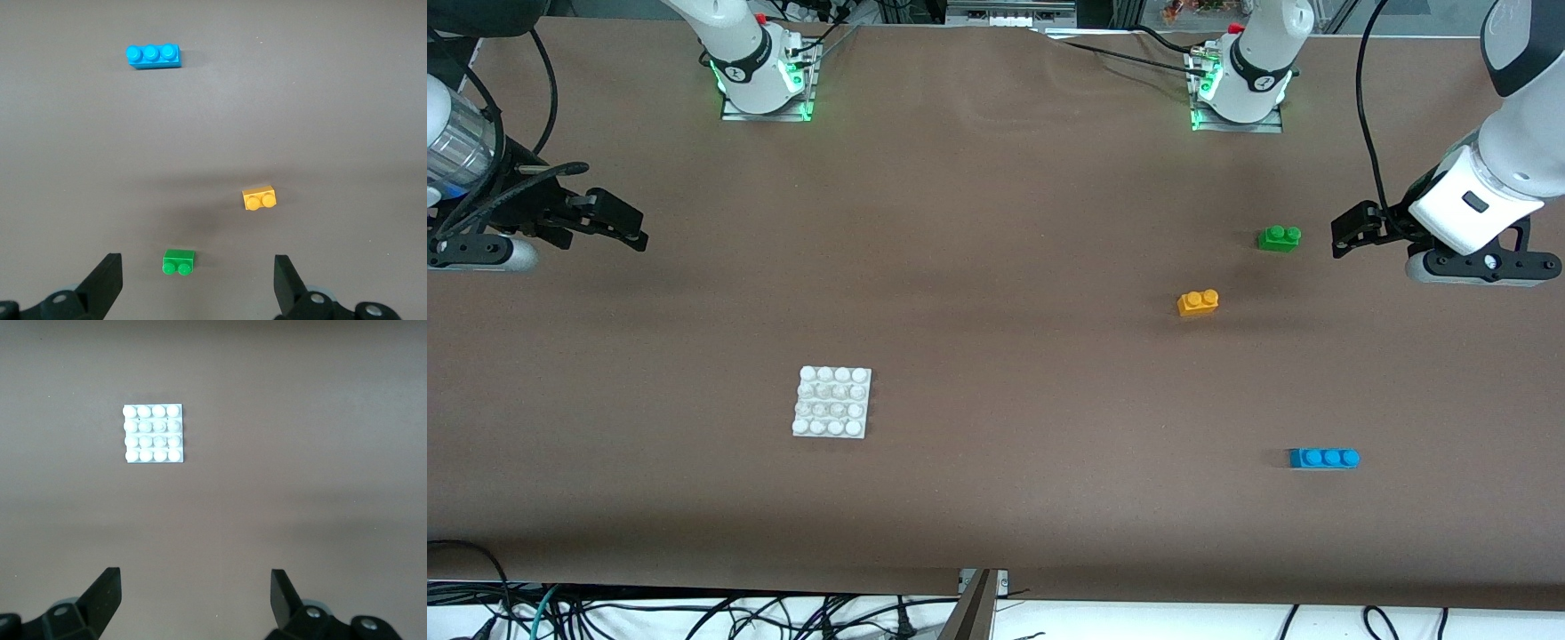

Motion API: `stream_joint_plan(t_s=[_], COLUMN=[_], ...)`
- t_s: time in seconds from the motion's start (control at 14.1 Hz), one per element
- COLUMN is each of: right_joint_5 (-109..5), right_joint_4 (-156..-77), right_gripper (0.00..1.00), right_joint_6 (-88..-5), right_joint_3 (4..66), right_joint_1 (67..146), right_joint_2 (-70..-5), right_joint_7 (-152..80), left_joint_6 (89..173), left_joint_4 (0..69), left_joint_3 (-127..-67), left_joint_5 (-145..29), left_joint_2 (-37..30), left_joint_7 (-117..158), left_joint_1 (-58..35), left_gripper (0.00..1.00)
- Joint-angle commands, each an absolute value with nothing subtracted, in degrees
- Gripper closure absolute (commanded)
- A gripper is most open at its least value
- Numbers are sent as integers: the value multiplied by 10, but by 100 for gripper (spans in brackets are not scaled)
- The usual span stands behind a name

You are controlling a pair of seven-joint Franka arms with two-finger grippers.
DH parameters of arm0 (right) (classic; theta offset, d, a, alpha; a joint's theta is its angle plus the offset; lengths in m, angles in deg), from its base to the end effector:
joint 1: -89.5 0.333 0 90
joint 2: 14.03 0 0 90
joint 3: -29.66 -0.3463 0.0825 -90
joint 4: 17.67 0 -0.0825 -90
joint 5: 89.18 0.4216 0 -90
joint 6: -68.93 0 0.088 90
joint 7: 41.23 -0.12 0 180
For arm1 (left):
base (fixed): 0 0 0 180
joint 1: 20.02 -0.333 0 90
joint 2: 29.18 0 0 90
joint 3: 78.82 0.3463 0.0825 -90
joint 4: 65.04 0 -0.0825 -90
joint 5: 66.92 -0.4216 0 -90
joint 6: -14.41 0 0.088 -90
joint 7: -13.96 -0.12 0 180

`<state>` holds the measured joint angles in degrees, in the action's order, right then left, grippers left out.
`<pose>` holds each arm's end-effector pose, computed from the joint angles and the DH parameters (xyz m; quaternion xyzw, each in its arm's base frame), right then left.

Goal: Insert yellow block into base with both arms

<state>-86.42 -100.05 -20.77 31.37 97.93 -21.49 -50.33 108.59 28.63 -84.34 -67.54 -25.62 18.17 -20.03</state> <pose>0.6306 0.0815 0.6293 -0.9995 0.0205 0.0042 0.0218 0.6113 -0.0562 0.5780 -0.9996 0.0119 0.0262 0.0046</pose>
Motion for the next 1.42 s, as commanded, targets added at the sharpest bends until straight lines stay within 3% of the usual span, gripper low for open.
stream_joint_plan(t_s=[0.0,1.35], right_joint_5=[-868,-872], right_joint_4=[-1014,-978], right_gripper=[1,1], right_joint_6=[-218,-189], right_joint_3=[313,333], right_joint_1=[979,978], right_joint_2=[-207,-199], right_joint_7=[-517,-505], left_joint_6=[1076,1070], left_joint_4=[270,270], left_joint_3=[-844,-844], left_joint_5=[-663,-662], left_joint_2=[-249,-249], left_joint_7=[172,173], left_joint_1=[-203,-203], left_gripper=[0,0])
